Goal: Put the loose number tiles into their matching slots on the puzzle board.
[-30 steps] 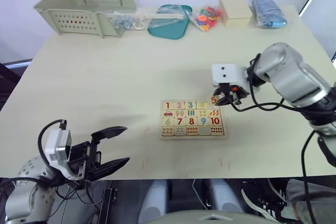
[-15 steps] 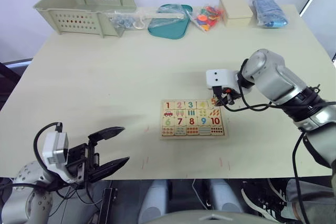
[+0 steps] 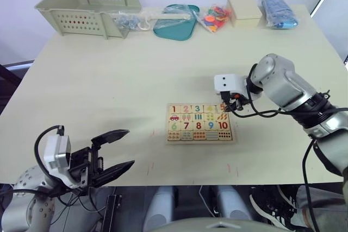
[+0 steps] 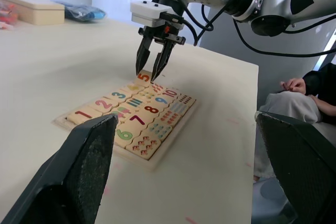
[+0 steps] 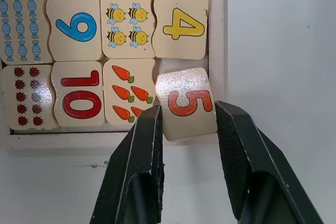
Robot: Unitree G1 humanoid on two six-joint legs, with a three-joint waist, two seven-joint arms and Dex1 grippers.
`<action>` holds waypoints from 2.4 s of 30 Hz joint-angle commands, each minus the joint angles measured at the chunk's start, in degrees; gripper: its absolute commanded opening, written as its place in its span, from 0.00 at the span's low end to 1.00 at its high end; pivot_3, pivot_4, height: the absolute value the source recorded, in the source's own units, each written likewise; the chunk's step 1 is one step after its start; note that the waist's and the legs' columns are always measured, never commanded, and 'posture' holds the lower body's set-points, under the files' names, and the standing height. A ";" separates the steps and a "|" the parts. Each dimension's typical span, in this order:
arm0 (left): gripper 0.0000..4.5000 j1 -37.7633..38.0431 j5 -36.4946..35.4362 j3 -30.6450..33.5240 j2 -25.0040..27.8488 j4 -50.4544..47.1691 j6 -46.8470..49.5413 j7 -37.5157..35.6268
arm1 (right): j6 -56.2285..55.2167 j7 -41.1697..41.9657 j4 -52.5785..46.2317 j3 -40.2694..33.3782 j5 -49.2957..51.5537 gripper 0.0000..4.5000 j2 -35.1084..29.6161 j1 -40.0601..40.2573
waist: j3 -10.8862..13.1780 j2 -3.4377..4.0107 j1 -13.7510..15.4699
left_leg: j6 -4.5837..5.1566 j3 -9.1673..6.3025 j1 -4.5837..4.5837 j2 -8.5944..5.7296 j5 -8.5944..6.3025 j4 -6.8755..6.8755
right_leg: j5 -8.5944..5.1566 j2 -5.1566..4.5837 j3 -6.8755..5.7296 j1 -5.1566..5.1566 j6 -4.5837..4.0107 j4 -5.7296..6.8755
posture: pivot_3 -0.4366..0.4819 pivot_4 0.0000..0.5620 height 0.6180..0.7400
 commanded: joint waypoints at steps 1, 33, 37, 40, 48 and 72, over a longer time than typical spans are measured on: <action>1.00 -0.15 -1.00 0.78 0.57 -1.71 0.40 0.40 | 1.61 0.10 -2.86 -1.74 0.06 0.20 -0.42 0.36 | 0.00 0.00 0.00 | 0.00 0.00 0.00 0.00 0.00 0.00 | 0.00 0.00 0.00 0.00 0.00 0.00 | 0.48 0.27 1.00; 1.00 0.53 -1.12 1.42 0.58 -2.98 1.50 0.49 | 8.79 -3.32 -6.32 -1.73 2.23 0.20 -0.27 2.15 | 0.00 0.00 0.00 | 0.00 0.00 0.00 0.00 0.00 0.00 | 0.00 0.01 0.00 0.00 0.00 0.00 | 0.48 0.27 1.00; 1.00 0.20 -1.00 1.39 0.71 -2.08 1.34 0.04 | 8.23 -3.44 -6.33 -1.62 2.19 0.20 -0.48 2.34 | 0.00 0.00 0.00 | 0.00 0.00 0.00 0.00 0.00 0.00 | 0.00 0.01 0.00 0.00 0.00 0.01 | 0.48 0.27 1.00; 1.00 -0.29 -0.87 1.25 0.82 -1.49 1.34 -0.11 | 7.91 -3.58 -6.17 -1.59 2.17 0.20 -0.58 2.45 | 0.00 0.00 -0.01 | 0.00 0.00 0.00 0.00 0.00 0.00 | 0.00 0.01 -0.01 0.00 0.00 0.01 | 0.48 0.27 1.00; 1.00 -0.36 -1.00 1.36 0.94 -1.58 1.52 -0.20 | 7.56 -3.78 -6.03 -1.54 2.22 0.20 -0.44 2.40 | 0.00 0.00 -0.01 | 0.00 0.00 0.00 0.00 0.00 0.00 | 0.00 0.01 0.00 0.00 0.00 0.01 | 0.48 0.27 1.00; 1.00 -0.97 -0.81 0.94 0.75 -1.60 1.74 0.27 | 7.34 -3.55 -6.41 -1.47 2.08 0.20 -0.73 2.32 | 0.00 0.00 -0.02 | 0.00 0.00 0.00 0.00 0.00 0.00 | 0.00 0.01 0.00 0.00 0.00 0.00 | 0.48 0.27 1.00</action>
